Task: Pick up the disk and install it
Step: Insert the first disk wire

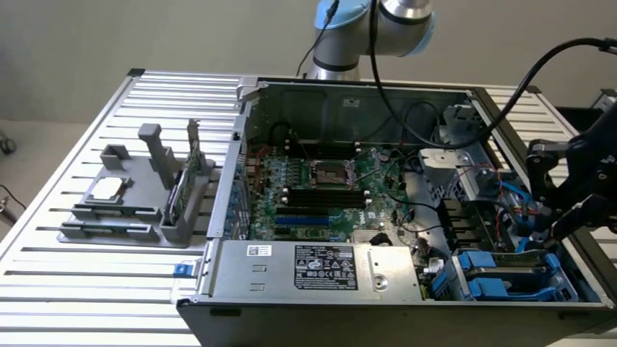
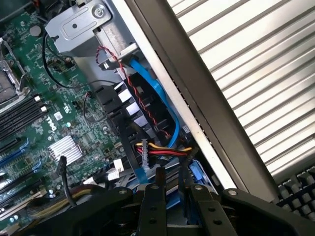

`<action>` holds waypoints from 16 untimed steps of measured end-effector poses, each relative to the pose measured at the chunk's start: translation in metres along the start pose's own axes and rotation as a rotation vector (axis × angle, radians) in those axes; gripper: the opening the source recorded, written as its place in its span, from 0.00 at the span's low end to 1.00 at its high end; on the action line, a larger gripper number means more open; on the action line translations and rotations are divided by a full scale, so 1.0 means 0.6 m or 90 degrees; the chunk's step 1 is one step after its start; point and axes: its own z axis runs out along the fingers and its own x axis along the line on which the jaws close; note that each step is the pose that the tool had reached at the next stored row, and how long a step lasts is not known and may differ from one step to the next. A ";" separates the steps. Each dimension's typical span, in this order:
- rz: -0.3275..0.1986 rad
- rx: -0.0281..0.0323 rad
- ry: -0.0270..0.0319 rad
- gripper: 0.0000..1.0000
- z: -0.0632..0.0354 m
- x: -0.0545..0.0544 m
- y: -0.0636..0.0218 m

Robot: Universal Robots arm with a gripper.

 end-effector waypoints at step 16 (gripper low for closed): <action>0.077 -0.0002 -0.0053 0.25 0.015 -0.008 -0.013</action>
